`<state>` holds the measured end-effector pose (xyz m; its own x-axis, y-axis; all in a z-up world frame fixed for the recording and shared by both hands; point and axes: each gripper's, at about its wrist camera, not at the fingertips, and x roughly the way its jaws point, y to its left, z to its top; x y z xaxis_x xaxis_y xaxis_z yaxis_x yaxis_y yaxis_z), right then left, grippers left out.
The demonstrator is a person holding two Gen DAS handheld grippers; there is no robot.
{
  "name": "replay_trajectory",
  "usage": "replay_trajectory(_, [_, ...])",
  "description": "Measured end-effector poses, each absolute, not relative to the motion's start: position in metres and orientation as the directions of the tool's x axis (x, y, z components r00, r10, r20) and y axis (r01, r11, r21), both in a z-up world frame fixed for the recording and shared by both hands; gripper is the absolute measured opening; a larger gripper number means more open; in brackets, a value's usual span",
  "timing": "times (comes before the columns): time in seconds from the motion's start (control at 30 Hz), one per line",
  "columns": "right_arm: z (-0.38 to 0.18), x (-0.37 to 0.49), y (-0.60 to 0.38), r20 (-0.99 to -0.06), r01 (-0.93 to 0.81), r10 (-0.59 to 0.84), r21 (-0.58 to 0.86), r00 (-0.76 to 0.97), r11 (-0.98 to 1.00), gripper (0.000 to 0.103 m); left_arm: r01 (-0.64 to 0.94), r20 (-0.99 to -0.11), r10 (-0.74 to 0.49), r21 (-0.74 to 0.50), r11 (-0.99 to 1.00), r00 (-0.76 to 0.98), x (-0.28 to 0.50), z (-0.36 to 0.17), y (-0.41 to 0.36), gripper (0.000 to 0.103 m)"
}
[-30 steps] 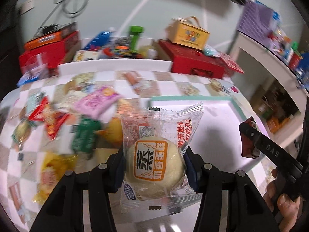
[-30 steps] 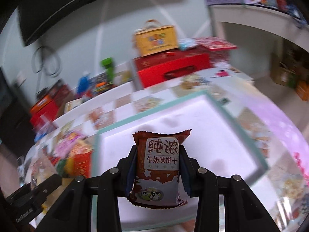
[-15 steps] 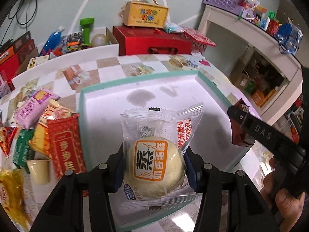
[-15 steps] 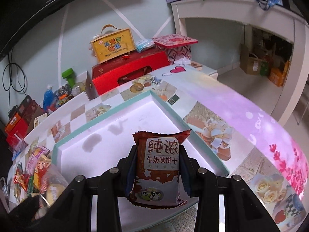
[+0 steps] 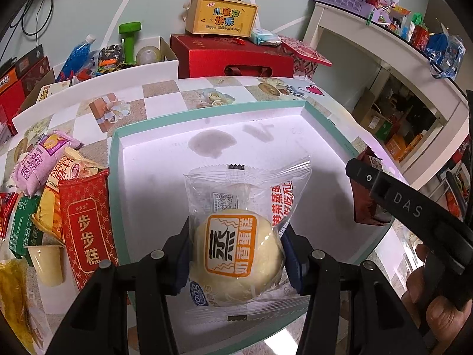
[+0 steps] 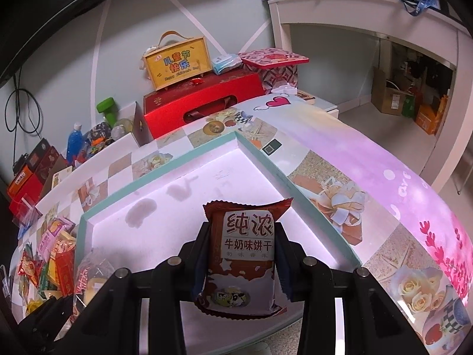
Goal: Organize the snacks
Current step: 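Lower the bun bag into the tray with the left tool while the right tool releases the biscuit pack there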
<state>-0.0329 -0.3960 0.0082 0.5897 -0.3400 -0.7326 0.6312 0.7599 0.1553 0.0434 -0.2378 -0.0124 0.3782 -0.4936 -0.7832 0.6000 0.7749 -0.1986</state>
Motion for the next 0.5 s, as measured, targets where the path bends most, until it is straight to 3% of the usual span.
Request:
replay_trajectory(0.1, [0.006,-0.031,-0.396,-0.738,0.630,-0.339,0.149,0.584,0.762,0.045,0.591,-0.787,-0.482,-0.192,0.784,0.385,0.044,-0.013,-0.237,0.057])
replay_trajectory(0.2, [0.004,-0.030,-0.397,-0.746,0.633,-0.336,0.146,0.575,0.760,0.045,0.569,-0.788,-0.466,-0.184,0.802,0.403,0.047,-0.011,-0.234,0.069])
replay_trajectory(0.5, [0.008,-0.030,-0.393,-0.739,0.626,-0.337,0.145,0.583,0.766,0.047,0.546,-0.776,-0.462,-0.185,0.817,0.429,0.052,-0.001,-0.222,0.073])
